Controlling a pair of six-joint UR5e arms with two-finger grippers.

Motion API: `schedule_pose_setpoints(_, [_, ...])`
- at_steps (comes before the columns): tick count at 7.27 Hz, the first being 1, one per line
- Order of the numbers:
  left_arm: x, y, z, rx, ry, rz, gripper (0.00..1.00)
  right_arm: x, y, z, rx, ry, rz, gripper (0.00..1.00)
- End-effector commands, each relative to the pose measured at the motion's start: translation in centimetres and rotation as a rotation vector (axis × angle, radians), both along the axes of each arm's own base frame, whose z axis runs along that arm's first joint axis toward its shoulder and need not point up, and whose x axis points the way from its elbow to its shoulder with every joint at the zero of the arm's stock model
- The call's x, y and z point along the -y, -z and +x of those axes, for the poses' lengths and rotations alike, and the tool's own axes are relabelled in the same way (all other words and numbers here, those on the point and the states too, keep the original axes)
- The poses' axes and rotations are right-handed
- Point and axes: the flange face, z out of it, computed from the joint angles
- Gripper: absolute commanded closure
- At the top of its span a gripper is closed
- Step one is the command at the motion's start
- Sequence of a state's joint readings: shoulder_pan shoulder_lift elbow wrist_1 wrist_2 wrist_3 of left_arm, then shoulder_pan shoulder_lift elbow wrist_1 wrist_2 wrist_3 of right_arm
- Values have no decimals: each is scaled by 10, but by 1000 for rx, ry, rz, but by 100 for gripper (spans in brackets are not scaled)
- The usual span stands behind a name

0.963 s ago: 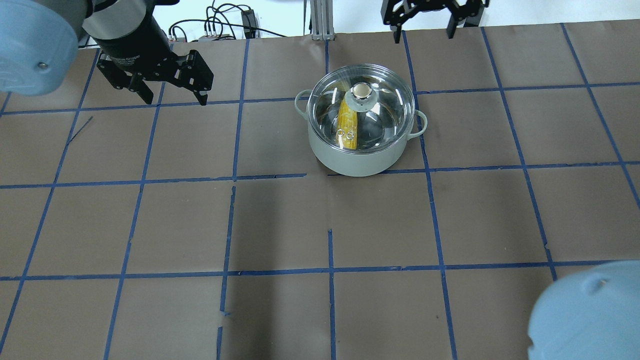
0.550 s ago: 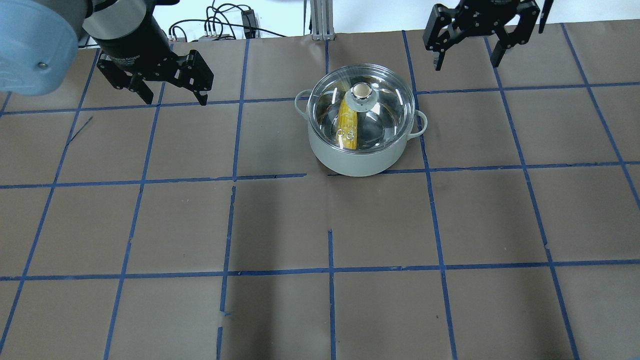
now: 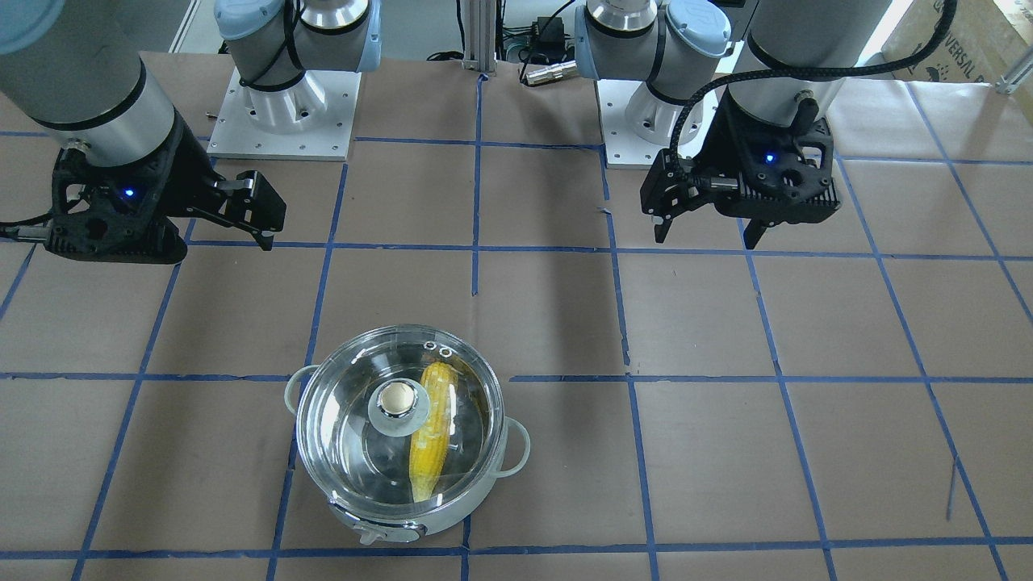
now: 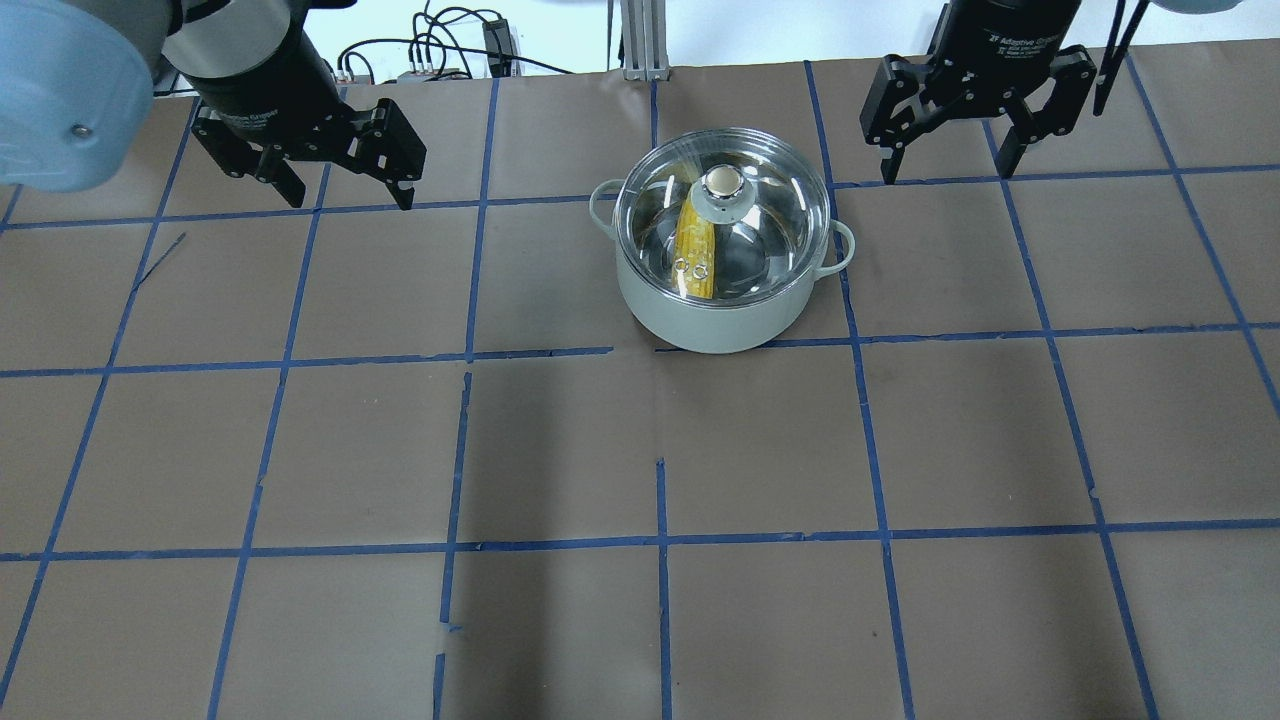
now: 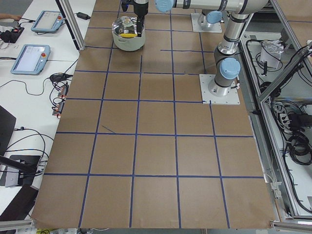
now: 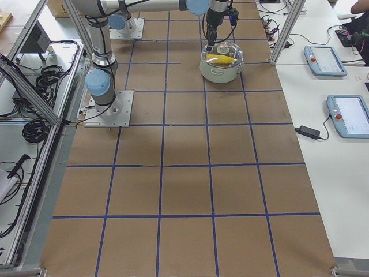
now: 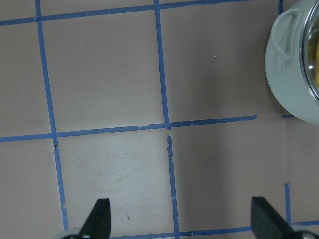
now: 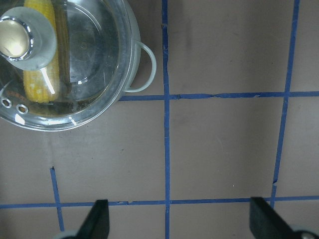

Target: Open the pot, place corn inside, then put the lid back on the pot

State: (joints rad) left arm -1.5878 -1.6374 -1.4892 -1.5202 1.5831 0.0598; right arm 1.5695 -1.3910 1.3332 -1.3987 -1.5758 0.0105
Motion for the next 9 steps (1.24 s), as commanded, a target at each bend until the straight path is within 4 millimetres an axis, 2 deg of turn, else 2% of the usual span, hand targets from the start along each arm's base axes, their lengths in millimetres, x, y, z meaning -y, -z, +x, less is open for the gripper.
schedule_pose_setpoints(1, [0, -3, 0, -2, -1, -6, 0, -15, 11, 1, 3, 1, 19, 0])
schedule_pose_setpoints(2, [1, -7, 1, -3, 0, -19, 0, -12, 14, 0, -9, 0, -31, 0])
schedule_pose_setpoints(3, [0, 0, 0, 2, 14, -2, 0, -13, 13, 1, -8, 3, -38, 0])
schedule_pose_setpoints(5, [0, 28, -1, 1, 14, 50, 0, -14, 15, 3, -1, 7, -35, 0])
schedule_pose_setpoints(6, [11, 59, 1, 0, 3, 64, 0, -14, 14, 4, 5, 7, -36, 0])
schedule_pose_setpoints(8, [38, 116, 1, -4, -40, -92, 0, -13, 16, 4, 6, 6, -33, 0])
schedule_pose_setpoints(9, [30, 124, -10, -10, -92, -107, 0, -13, 16, 5, 7, 4, -34, 0])
